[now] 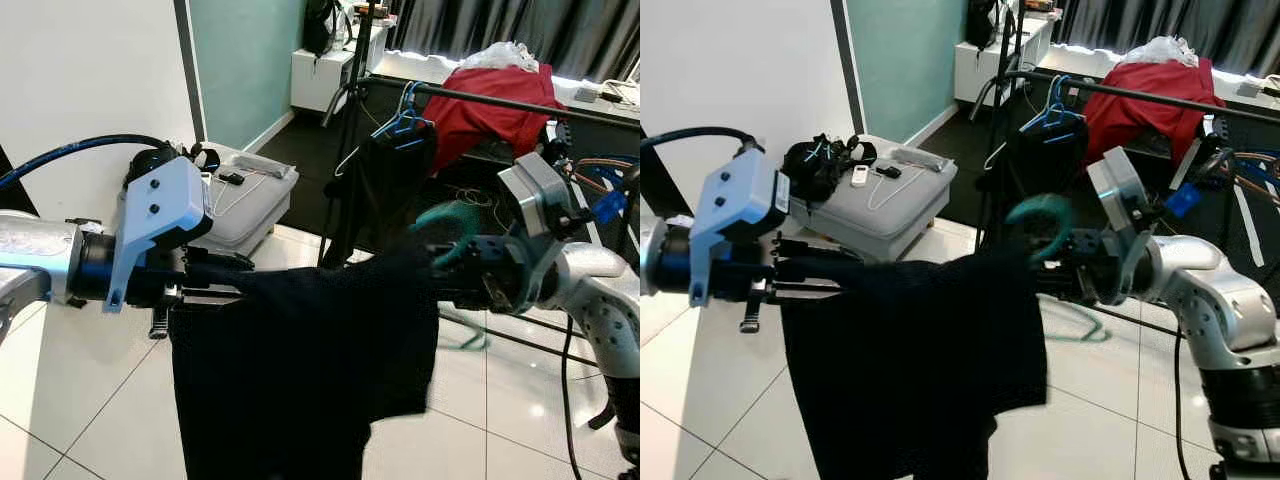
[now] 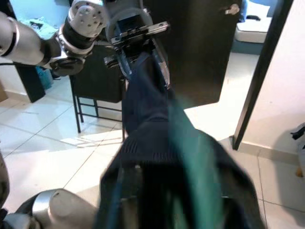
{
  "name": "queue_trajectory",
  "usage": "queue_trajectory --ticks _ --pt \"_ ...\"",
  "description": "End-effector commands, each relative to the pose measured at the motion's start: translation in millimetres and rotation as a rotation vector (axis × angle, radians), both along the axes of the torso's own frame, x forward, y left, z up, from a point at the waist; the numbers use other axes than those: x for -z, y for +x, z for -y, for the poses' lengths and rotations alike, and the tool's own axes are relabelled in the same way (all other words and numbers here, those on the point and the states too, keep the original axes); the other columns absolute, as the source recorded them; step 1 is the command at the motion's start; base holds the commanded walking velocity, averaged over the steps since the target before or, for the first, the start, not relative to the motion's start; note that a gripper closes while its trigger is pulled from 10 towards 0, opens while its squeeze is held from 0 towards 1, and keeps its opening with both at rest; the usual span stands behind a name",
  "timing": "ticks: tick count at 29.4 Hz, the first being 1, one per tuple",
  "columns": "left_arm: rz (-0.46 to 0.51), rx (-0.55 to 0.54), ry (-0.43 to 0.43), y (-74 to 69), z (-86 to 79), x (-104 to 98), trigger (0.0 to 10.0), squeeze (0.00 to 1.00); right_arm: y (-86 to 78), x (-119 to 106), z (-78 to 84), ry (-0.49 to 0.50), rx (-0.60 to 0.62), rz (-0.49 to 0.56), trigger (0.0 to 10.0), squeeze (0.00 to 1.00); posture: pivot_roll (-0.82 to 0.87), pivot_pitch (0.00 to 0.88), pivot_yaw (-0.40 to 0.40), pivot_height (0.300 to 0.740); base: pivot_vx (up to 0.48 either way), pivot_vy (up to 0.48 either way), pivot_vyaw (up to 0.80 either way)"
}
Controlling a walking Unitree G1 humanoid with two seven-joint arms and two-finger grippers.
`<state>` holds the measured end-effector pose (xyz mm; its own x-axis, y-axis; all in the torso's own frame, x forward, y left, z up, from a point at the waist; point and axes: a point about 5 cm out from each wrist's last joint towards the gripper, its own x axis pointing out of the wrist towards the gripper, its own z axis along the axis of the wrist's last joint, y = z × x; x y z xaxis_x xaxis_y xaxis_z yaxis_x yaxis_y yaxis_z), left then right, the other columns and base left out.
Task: Hang hanger
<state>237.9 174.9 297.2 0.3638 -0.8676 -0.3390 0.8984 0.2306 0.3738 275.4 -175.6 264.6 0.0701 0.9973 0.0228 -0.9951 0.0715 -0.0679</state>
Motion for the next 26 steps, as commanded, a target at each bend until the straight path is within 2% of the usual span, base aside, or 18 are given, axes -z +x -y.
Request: queue_trajectory --ticks 1,7,13,18,20,21,22,24,25,26 --pt "0.01 0.014 -0.026 0.3 1.3 -1.7 0.0 0.0 2.1 -5.2 2.4 0.023 0.019 0.011 10.0 1.0 0.01 0.0 -0.057 0.74 0.0 0.0 0.0" --pt "0.005 -0.005 -0.047 2.4 -0.2 1.8 0.0 0.0 8.5 -3.1 17.6 0.07 0.097 -0.005 10.0 1.0 0.01 0.0 -0.06 0.74 0.0 0.0 0.0" --pt "-0.004 -0.01 -0.059 2.1 0.3 5.0 0.0 0.0 8.9 -0.9 19.0 0.083 0.124 -0.005 10.0 1.0 0.0 0.0 -0.059 0.74 0.0 0.0 0.0" --pt "-0.003 -0.025 -0.136 5.1 3.9 8.2 0.0 0.0 6.4 14.8 18.5 0.063 0.188 -0.031 10.0 1.0 0.01 0.0 -0.058 0.74 0.0 0.0 0.0" --pt "-0.003 -0.025 -0.136 5.1 3.9 8.2 0.0 0.0 6.4 14.8 18.5 0.063 0.188 -0.031 10.0 1.0 0.01 0.0 -0.058 0.74 0.0 0.0 0.0" --pt "0.006 -0.027 -0.164 6.2 5.1 6.6 0.0 0.0 7.4 22.3 18.9 0.038 0.228 -0.037 10.0 1.0 0.0 0.0 -0.053 0.74 0.0 0.0 0.0" --pt "0.015 -0.024 -0.198 7.5 6.6 3.8 0.0 0.0 13.8 31.9 21.9 -0.002 0.319 -0.04 10.0 1.0 0.0 0.0 -0.048 0.74 0.0 0.0 0.0" --pt "0.015 -0.024 -0.198 7.5 6.6 3.8 0.0 0.0 13.8 31.9 21.9 -0.002 0.319 -0.04 10.0 1.0 0.0 0.0 -0.048 0.74 0.0 0.0 0.0" --pt "0.023 -0.022 -0.231 8.6 7.9 1.2 0.0 0.0 19.6 39.7 25.1 -0.034 0.399 -0.039 10.0 1.0 0.0 0.0 -0.044 0.74 0.0 0.0 0.0" --pt "0.023 -0.022 -0.231 8.6 7.9 1.2 0.0 0.0 19.6 39.7 25.1 -0.034 0.399 -0.039 10.0 1.0 0.0 0.0 -0.044 0.74 0.0 0.0 0.0"
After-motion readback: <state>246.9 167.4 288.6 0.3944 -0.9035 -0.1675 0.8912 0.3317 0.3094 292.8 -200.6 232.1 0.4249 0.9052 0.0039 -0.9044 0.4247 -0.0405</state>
